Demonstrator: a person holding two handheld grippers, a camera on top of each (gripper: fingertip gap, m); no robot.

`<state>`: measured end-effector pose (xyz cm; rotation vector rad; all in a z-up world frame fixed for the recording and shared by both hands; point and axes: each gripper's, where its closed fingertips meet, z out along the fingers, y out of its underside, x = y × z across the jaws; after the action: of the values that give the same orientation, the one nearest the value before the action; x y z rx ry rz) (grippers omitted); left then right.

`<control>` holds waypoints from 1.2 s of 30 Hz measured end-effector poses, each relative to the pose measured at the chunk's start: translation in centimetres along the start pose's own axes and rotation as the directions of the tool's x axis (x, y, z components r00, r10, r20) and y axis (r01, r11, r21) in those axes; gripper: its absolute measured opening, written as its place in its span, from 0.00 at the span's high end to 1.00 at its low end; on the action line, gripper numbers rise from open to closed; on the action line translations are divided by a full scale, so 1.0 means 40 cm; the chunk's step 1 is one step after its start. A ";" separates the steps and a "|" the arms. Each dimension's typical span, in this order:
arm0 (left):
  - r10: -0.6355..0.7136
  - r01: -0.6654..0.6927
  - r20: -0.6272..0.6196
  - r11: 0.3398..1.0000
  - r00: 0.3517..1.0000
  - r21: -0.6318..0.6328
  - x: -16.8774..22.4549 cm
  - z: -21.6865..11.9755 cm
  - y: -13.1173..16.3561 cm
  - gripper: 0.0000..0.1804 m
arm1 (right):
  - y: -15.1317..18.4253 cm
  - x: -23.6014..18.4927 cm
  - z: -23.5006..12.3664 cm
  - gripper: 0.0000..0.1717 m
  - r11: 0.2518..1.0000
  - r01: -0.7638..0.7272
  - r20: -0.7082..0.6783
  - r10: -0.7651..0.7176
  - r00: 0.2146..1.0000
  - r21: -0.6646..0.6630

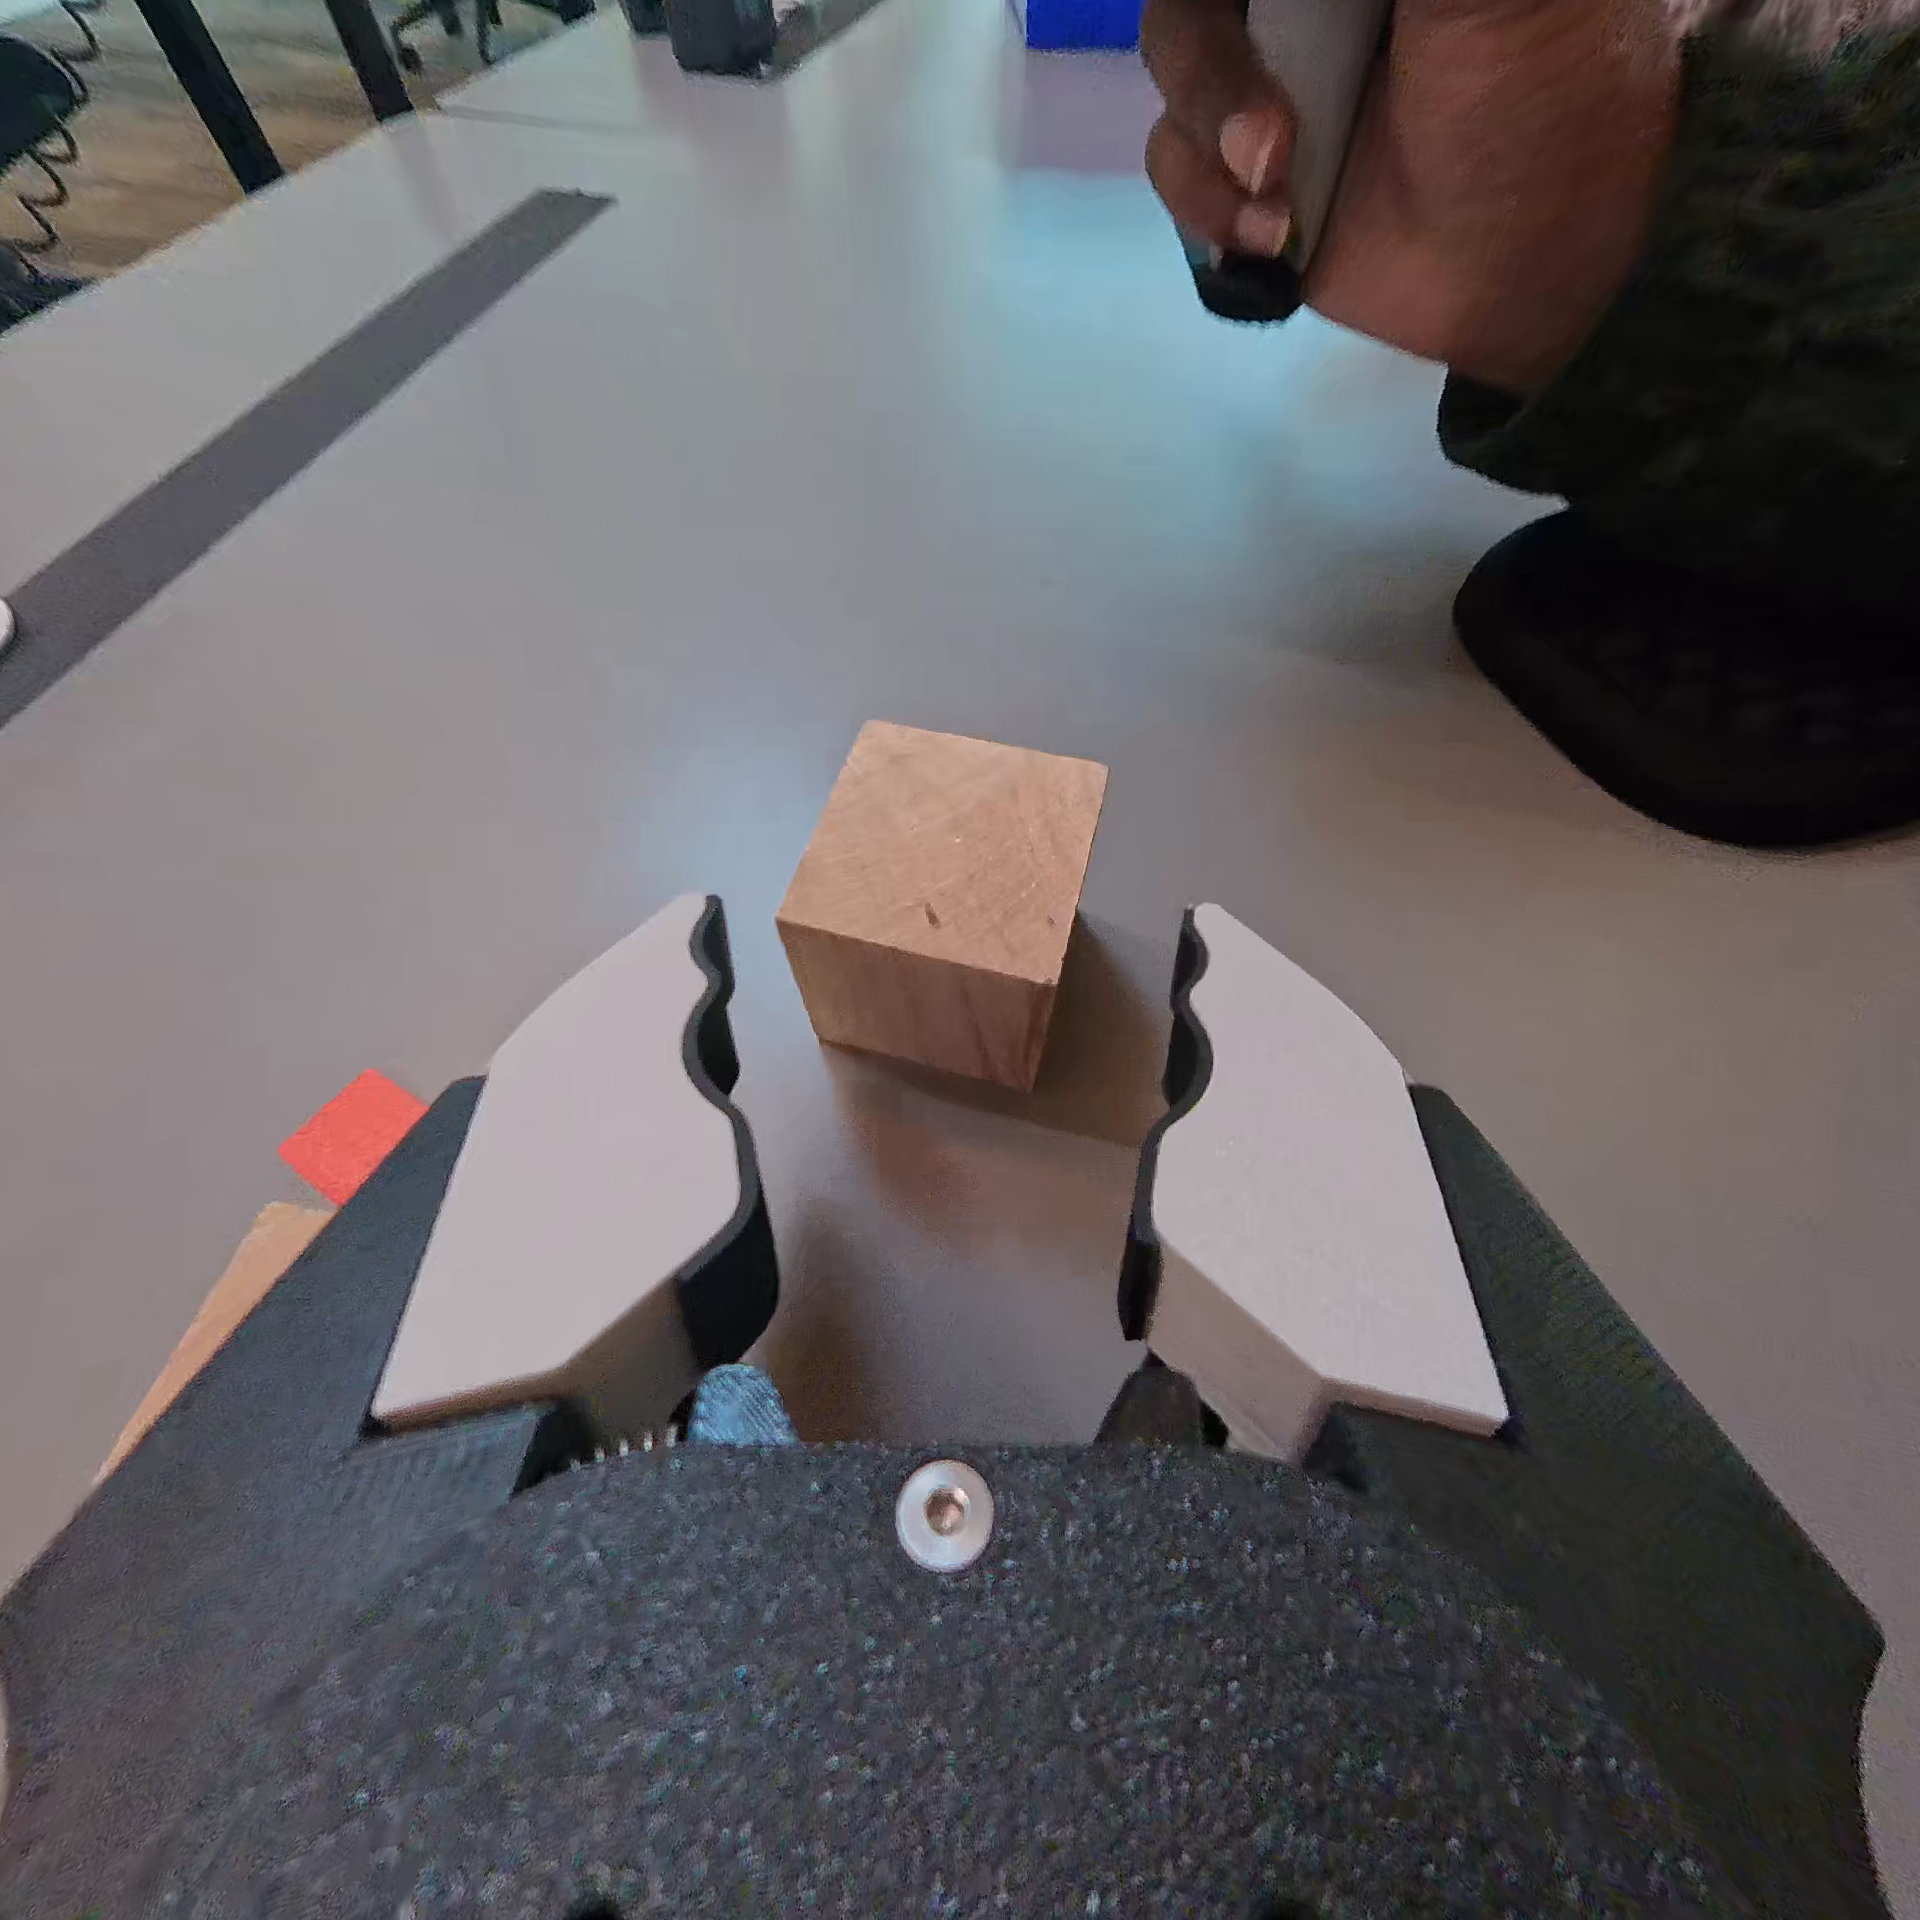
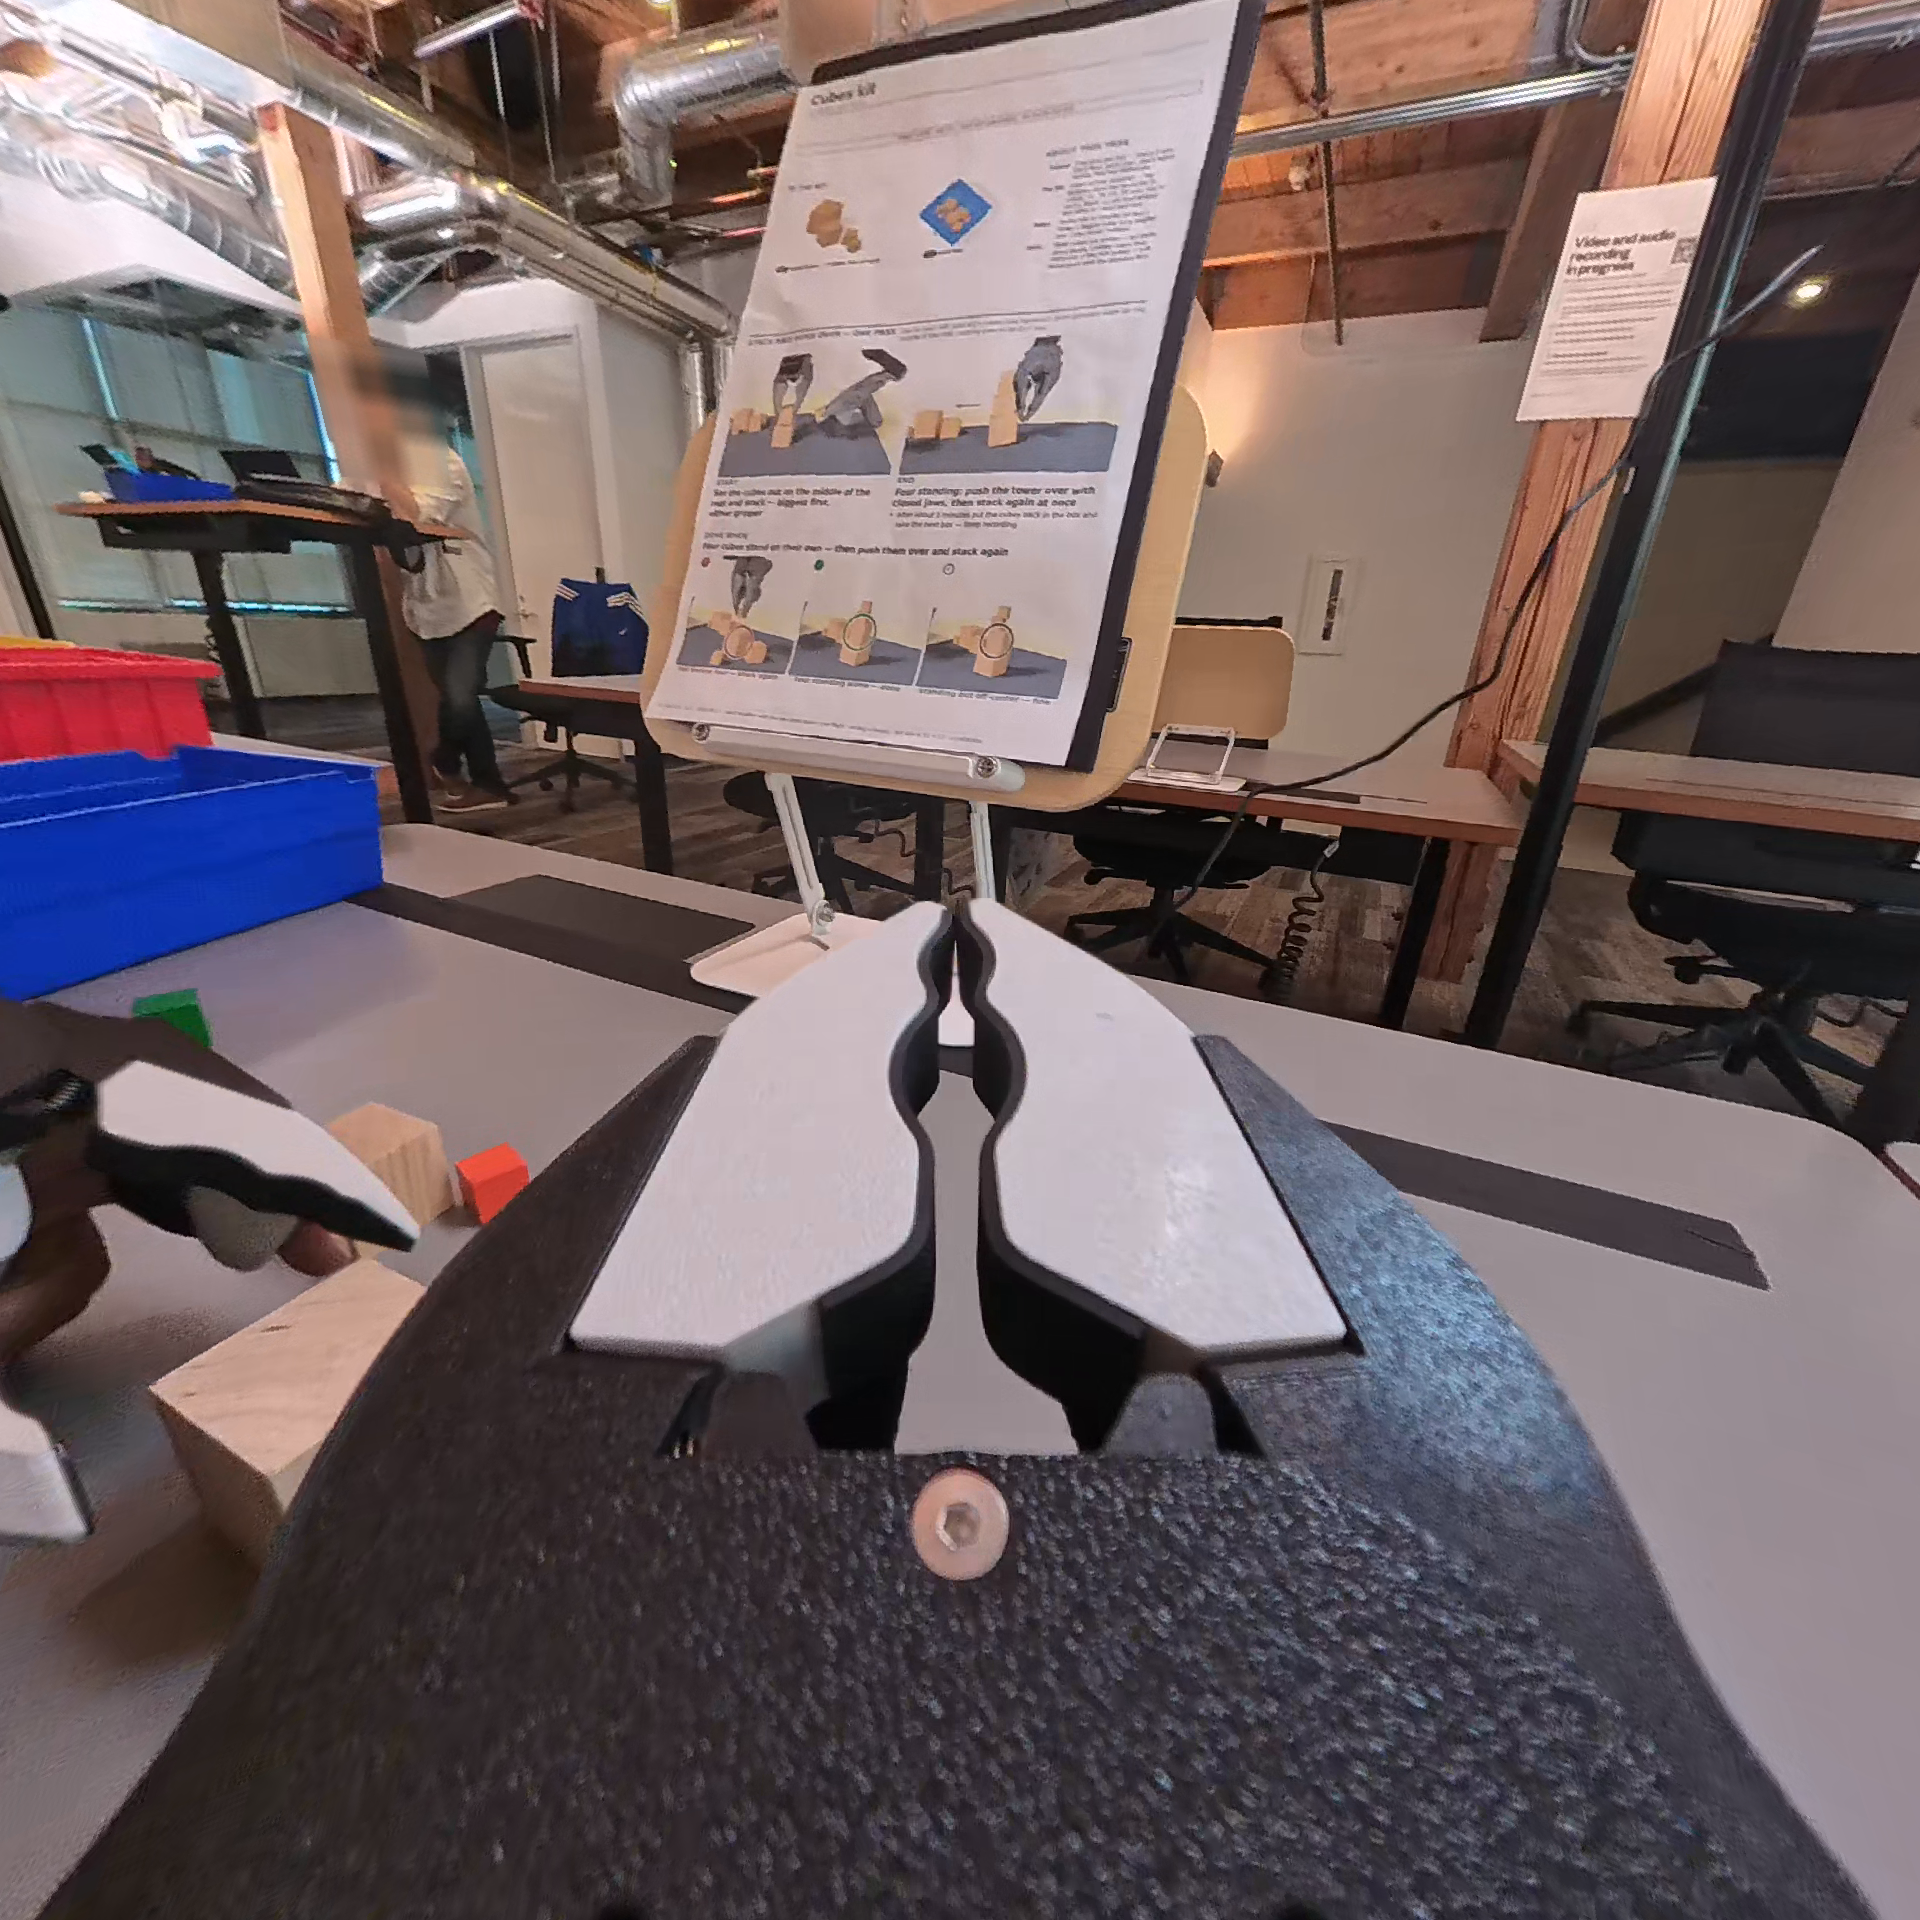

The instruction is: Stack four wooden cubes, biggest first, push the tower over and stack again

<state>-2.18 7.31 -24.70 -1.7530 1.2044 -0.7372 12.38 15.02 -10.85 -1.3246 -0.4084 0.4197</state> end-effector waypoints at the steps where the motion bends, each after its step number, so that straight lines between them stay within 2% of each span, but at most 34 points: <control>1: 0.005 -0.005 -0.006 1.000 1.000 -0.026 0.001 0.012 0.007 0.54 | -0.002 -0.005 0.000 1.00 1.000 0.001 0.007 -0.001 1.000 0.003; 4: 0.035 -0.037 -0.021 0.996 0.999 -0.081 0.005 0.046 0.019 0.54 | 0.001 -0.019 0.001 1.00 1.000 0.013 0.027 -0.013 1.000 -0.005; 6: 0.102 -0.101 0.003 0.987 0.995 -0.124 -0.004 0.057 0.028 0.66 | 0.004 -0.025 0.002 1.00 1.000 0.022 0.034 -0.022 0.999 -0.012; 9: 0.184 -0.183 -0.004 0.976 0.983 -0.121 -0.003 0.034 0.018 0.66 | 0.009 -0.028 0.000 1.00 0.999 0.030 0.036 -0.029 0.999 -0.021; 13: 0.126 -0.126 -0.071 0.992 0.989 0.003 -0.012 -0.072 -0.003 0.66 | 0.006 -0.027 -0.007 1.00 0.999 0.028 0.034 -0.028 0.999 -0.021; 16: 0.084 -0.082 -0.124 0.996 0.989 0.019 -0.021 -0.155 0.036 0.66 | 0.004 -0.026 -0.011 1.00 1.000 0.025 0.034 -0.025 0.999 -0.017; 18: 0.075 -0.076 -0.122 0.997 0.990 -0.007 -0.033 -0.179 0.072 0.66 | 0.002 -0.028 -0.010 1.00 1.000 0.022 0.037 -0.021 0.999 -0.015; 23: 0.067 -0.082 -0.135 0.990 0.989 -0.111 -0.049 -0.166 0.133 0.66 | 0.002 -0.034 -0.010 1.00 0.999 0.030 0.045 -0.030 0.999 -0.017; 32: 0.093 -0.097 -0.032 0.985 0.995 -0.143 -0.096 -0.174 0.147 0.66 | -0.009 -0.026 -0.016 1.00 1.000 0.023 0.030 -0.023 0.999 0.000; 34: 0.084 -0.086 -0.018 0.984 0.996 -0.155 -0.102 -0.176 0.151 0.62 | -0.017 -0.017 -0.021 1.00 1.000 0.018 0.016 -0.018 1.000 0.010; 36: 0.025 -0.033 -0.062 0.990 0.998 -0.140 -0.089 -0.189 0.146 0.57 | -0.021 -0.009 -0.026 1.00 1.000 0.001 0.007 -0.001 1.000 0.017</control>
<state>-12.23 7.26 -26.45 -1.8356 1.3482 -0.7065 12.67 13.82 -10.25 -1.3070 -0.4106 0.4266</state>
